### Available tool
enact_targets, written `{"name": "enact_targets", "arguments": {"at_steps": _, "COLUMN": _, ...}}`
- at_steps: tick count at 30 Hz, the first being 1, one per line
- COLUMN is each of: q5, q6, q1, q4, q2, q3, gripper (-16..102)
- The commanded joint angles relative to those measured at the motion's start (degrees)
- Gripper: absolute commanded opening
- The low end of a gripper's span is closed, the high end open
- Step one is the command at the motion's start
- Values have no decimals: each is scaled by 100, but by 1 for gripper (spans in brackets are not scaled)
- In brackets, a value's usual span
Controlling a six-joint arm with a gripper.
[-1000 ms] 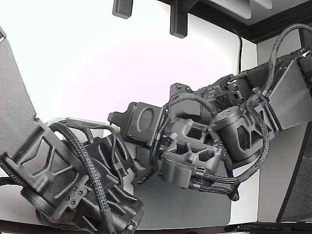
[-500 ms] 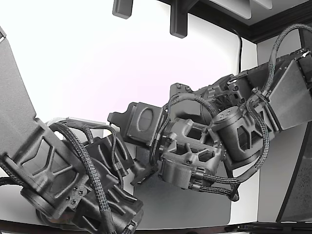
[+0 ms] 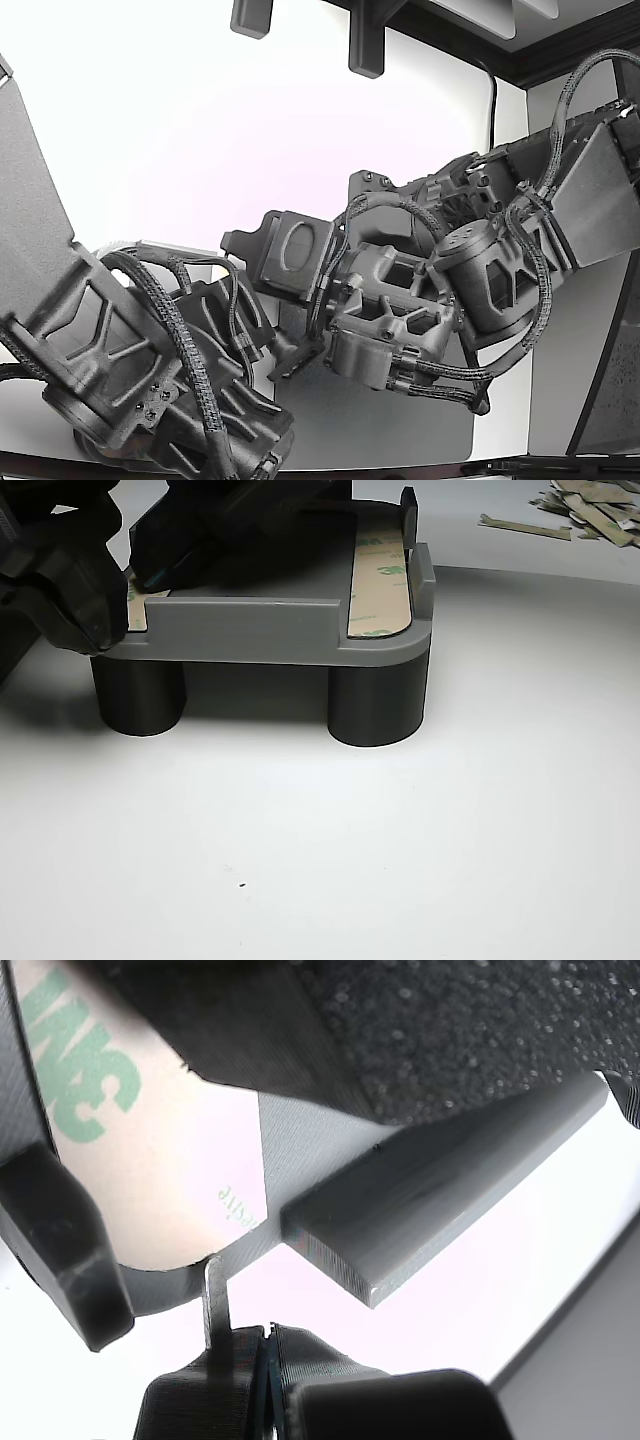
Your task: Peel off protective film from adhesive tape.
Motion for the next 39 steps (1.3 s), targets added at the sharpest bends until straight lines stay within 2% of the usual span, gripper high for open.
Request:
{"name": "enact_targets", "arguments": {"at_steps": 1, "q5": 35, "q6": -18, "q1": -35, "q4": -9, "q2": 97, "q3": -176, "gripper": -11}}
{"name": "enact_targets", "arguments": {"at_steps": 39, "q5": 114, "q6": 0, "q1": 44, "q4": 185, "q2": -53, "q3": -334, "gripper": -11}}
